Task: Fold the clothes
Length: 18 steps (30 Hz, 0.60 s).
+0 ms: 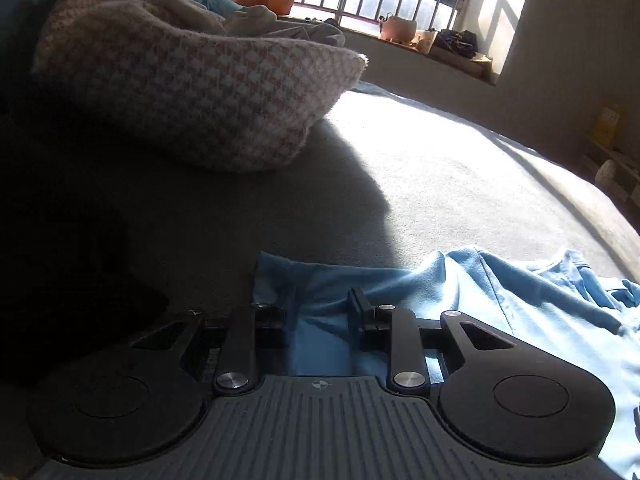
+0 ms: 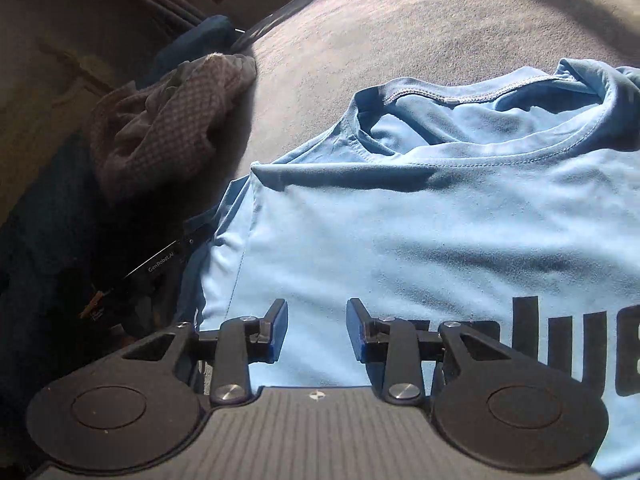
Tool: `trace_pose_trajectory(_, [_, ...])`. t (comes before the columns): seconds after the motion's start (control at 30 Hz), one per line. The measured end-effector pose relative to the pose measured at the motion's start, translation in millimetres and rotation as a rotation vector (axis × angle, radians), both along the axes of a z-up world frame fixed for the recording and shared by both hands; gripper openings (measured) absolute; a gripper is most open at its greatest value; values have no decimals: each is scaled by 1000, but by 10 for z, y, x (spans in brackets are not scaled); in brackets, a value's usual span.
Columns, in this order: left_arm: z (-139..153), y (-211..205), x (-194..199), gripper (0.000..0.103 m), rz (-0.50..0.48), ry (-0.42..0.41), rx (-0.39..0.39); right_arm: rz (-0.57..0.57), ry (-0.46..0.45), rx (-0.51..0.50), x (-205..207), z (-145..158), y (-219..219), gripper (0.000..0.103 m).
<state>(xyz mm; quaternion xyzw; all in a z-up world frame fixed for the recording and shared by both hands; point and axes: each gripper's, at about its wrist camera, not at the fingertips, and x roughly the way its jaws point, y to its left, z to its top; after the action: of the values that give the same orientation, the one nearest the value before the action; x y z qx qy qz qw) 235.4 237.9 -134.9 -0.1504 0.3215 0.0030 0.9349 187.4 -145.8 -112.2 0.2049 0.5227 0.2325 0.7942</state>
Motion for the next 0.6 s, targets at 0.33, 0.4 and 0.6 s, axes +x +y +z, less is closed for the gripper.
trace_pose_trajectory(0.33, [339, 74, -112, 33, 142, -52, 108, -52, -140, -134, 520, 420, -422, 36])
trace_pose_trajectory(0.4, [445, -40, -180, 33, 95, -35, 158, 7, -166, -167, 765, 423, -353, 38])
trace_pose_trajectory(0.6, [697, -610, -420, 34, -174, 114, 292, 239, -247, -291, 1393, 282, 139, 42])
